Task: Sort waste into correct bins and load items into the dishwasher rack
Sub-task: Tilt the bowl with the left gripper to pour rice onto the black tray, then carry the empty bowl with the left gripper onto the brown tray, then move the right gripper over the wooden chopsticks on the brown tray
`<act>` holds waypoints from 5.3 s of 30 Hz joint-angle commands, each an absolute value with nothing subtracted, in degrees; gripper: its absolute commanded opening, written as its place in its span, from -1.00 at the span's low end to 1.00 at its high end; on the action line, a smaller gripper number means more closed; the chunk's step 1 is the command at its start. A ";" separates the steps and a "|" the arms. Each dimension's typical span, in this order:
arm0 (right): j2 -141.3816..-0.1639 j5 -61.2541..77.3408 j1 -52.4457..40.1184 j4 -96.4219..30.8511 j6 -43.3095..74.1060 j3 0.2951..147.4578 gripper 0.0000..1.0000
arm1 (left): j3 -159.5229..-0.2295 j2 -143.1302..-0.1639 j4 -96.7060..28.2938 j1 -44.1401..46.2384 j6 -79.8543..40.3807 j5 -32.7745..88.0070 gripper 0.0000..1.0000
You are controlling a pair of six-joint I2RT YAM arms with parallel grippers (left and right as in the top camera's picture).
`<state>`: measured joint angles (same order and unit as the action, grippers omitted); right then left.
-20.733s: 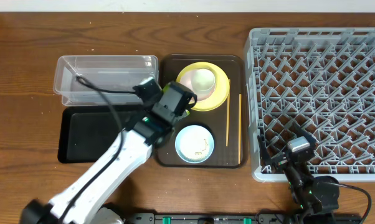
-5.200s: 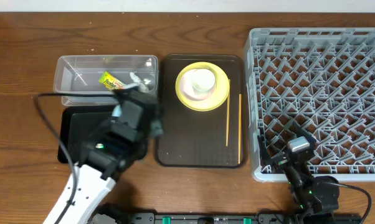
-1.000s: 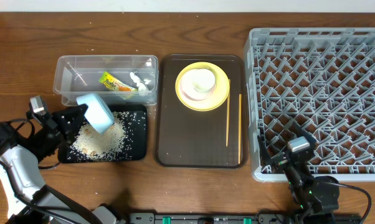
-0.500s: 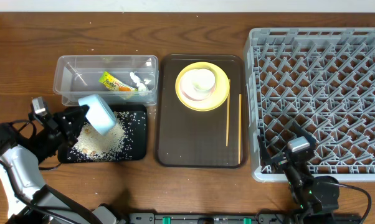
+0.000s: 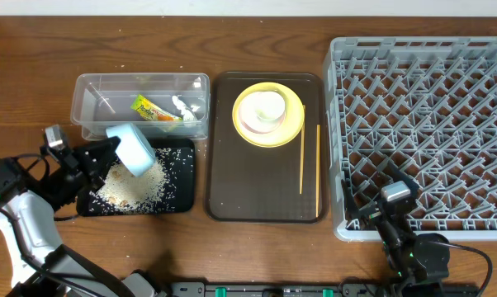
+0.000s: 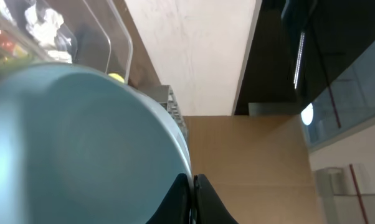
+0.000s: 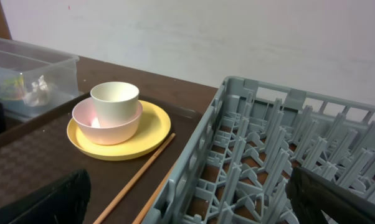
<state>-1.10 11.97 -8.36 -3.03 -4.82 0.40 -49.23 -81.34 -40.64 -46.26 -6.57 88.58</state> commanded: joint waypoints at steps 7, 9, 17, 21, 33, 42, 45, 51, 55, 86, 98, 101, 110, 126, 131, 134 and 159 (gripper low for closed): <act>-0.93 12.05 -8.32 -3.22 -4.75 0.32 0.98 | -49.65 -81.06 -40.77 -44.49 -8.21 89.80 -0.88; -0.91 12.05 -8.32 -3.22 -4.75 0.32 0.98 | -49.65 -81.06 -40.77 -43.90 -8.23 89.10 -0.88; -0.91 12.05 -8.32 -3.22 -4.75 0.32 0.99 | -50.13 -79.11 -41.28 -37.47 -13.02 82.30 -0.88; -0.93 12.05 -8.32 -3.22 -4.75 0.32 0.98 | -51.92 -76.23 -38.59 -31.59 -19.25 75.20 -0.88; -0.91 12.05 -8.32 -3.22 -4.75 0.32 0.98 | -52.97 -63.79 -33.10 -0.86 -32.10 38.63 -0.88; -0.91 12.05 -8.32 -3.22 -4.75 0.32 0.98 | -52.95 -68.40 -33.15 24.16 -34.22 8.25 -0.88; -0.91 12.05 -8.32 -3.22 -4.75 0.32 0.99 | -52.95 -71.57 -32.82 28.60 -34.22 3.64 -0.88; -0.91 12.05 -8.32 -3.22 -4.75 0.32 0.99 | -52.95 -79.18 -29.56 32.34 -34.22 3.40 -0.88; -0.91 12.05 -8.32 -3.22 -4.75 0.32 0.99 | -52.95 -83.11 -27.55 33.30 -34.48 3.42 -0.88; -0.93 12.05 -8.32 -3.22 -4.75 0.32 0.98 | -55.59 -62.72 -27.03 21.21 -34.81 5.08 0.53; -0.91 26.28 -8.32 2.68 -3.92 0.51 0.98 | -55.59 -47.09 -40.34 -0.91 -34.81 5.08 0.72; -0.93 23.09 -8.32 -0.36 3.01 3.38 0.99 | -55.57 -47.00 -41.36 -1.21 -34.79 5.08 0.73; -13.56 13.34 -8.32 -20.60 5.82 28.23 0.99 | -55.57 -48.18 -41.58 -1.21 -34.79 5.08 0.76; -73.14 28.47 -16.27 -64.18 18.76 86.67 0.98 | -55.57 -50.48 -41.58 -1.21 -34.81 5.08 0.89; -83.77 31.22 -24.03 -57.41 20.36 86.63 0.99 | -55.57 -52.03 -41.58 -1.21 -34.81 5.08 0.89; -89.12 31.20 -27.05 -54.46 21.17 86.63 0.99 | -55.57 -52.90 -41.58 -1.21 -34.81 5.08 0.89; -104.66 -12.29 -39.79 -64.99 42.19 85.73 -0.70 | -55.57 -60.07 -41.56 -1.21 -34.81 5.08 0.89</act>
